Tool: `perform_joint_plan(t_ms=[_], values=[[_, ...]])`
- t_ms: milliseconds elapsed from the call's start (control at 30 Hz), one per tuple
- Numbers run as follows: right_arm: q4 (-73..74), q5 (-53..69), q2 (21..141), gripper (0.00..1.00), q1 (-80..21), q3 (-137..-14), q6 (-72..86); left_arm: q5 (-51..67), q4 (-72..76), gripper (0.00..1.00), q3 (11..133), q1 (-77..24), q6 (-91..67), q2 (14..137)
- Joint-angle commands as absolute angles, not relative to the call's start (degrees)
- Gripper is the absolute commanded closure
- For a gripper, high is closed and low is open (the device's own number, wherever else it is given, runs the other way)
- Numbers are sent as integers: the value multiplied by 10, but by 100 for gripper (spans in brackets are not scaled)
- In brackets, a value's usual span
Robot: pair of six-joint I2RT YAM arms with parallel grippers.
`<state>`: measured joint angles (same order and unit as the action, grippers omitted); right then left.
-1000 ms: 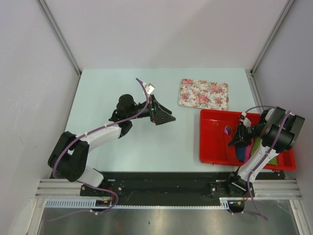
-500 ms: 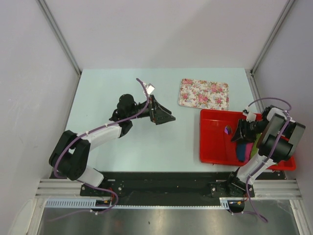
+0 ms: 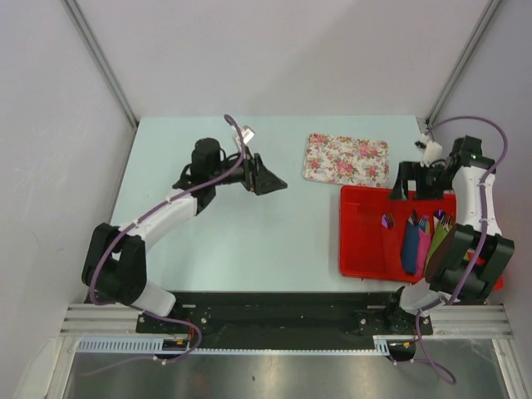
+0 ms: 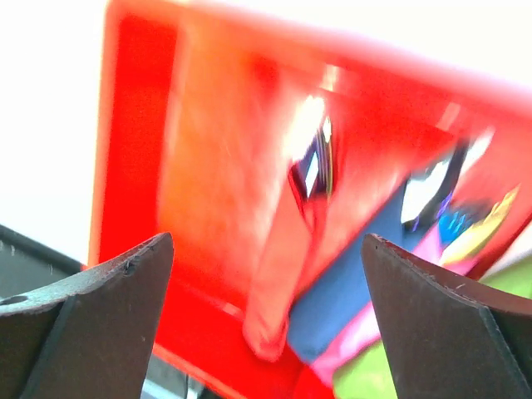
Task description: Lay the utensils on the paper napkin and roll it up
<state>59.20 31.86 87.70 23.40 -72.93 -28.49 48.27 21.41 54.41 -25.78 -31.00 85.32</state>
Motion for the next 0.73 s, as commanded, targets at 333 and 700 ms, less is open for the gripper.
perform_joint_plan(t_ms=[333, 700], values=[[395, 283, 914, 0, -69, -894, -81, 389, -411, 0, 864, 46, -44, 854], [353, 251, 915, 0, -172, -851, -59, 273, -437, 0, 732, 88, 66, 719]])
